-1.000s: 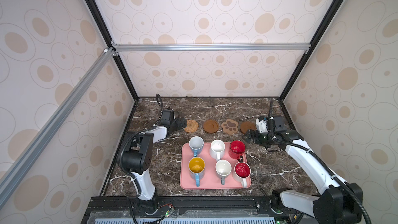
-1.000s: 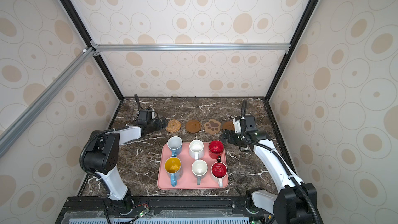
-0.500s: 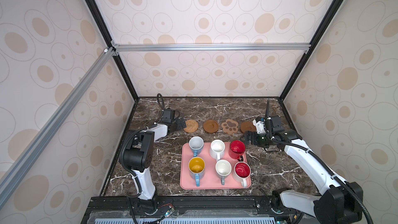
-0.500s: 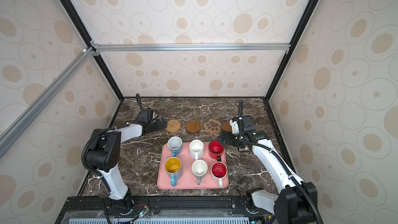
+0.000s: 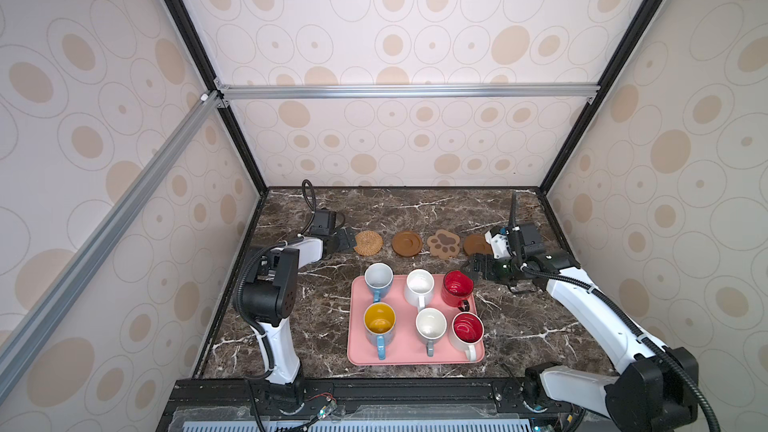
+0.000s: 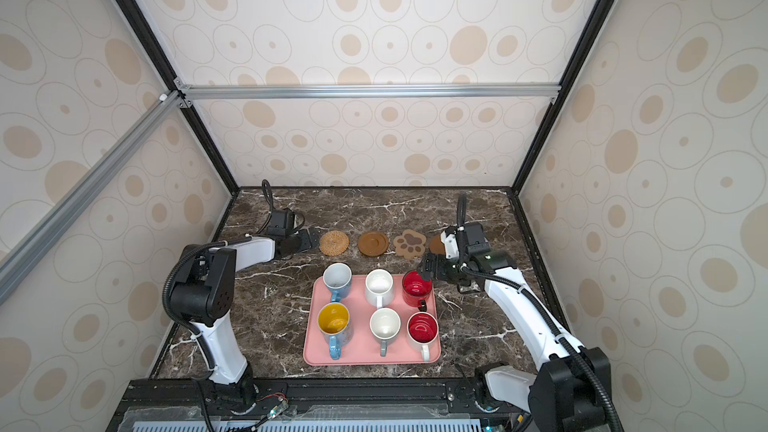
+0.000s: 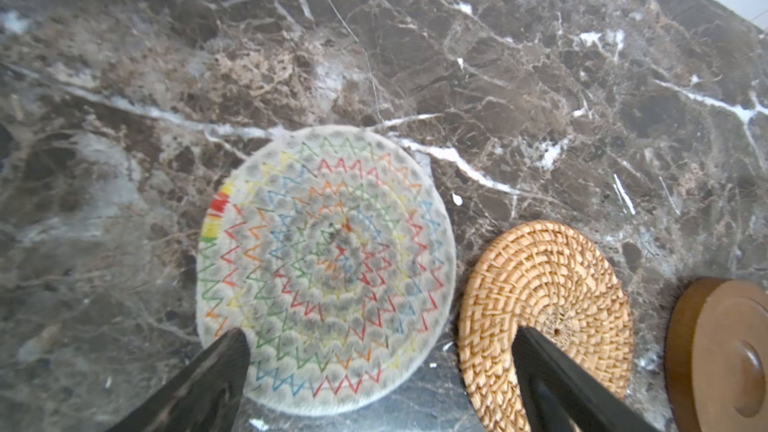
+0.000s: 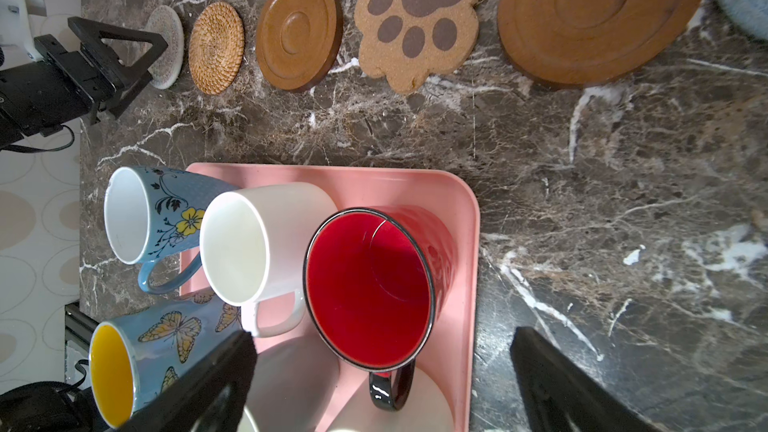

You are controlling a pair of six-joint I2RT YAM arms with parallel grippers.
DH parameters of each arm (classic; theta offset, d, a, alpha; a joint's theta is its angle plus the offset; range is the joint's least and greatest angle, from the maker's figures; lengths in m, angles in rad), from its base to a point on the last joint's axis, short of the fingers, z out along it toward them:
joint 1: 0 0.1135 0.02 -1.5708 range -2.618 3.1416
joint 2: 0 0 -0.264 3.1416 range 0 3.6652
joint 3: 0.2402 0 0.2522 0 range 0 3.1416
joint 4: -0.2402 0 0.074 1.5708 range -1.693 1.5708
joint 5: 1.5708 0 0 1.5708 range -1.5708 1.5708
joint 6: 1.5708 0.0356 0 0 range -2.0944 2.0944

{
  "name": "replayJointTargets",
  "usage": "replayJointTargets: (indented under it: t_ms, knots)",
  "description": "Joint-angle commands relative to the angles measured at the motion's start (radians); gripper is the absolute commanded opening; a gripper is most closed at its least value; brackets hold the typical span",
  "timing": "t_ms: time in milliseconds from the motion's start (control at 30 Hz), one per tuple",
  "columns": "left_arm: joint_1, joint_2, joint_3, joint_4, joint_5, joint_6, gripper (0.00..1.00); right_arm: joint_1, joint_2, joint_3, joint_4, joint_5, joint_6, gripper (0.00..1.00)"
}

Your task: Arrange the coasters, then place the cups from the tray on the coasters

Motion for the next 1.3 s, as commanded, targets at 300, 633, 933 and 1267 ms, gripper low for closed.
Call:
replayJointTargets:
  t_ms: [300,633,933,1267]
  knots:
    - [0.010,0.089,0.057,-0.035,0.019,0.003,1.00,0.015,0.009,0.042,-0.011,0.002,0.012,1.00]
    - [0.002,0.140,0.052,0.051,0.064,-0.140,1.00,0.017,-0.018,0.025,-0.017,0.020,0.021,1.00]
    - [-0.023,0.216,0.098,0.100,0.101,-0.209,1.00,0.020,-0.024,0.023,-0.019,0.026,0.031,1.00]
    - [-0.060,0.350,0.264,0.061,0.156,-0.180,1.00,0.021,-0.026,0.032,-0.030,0.032,0.035,1.00]
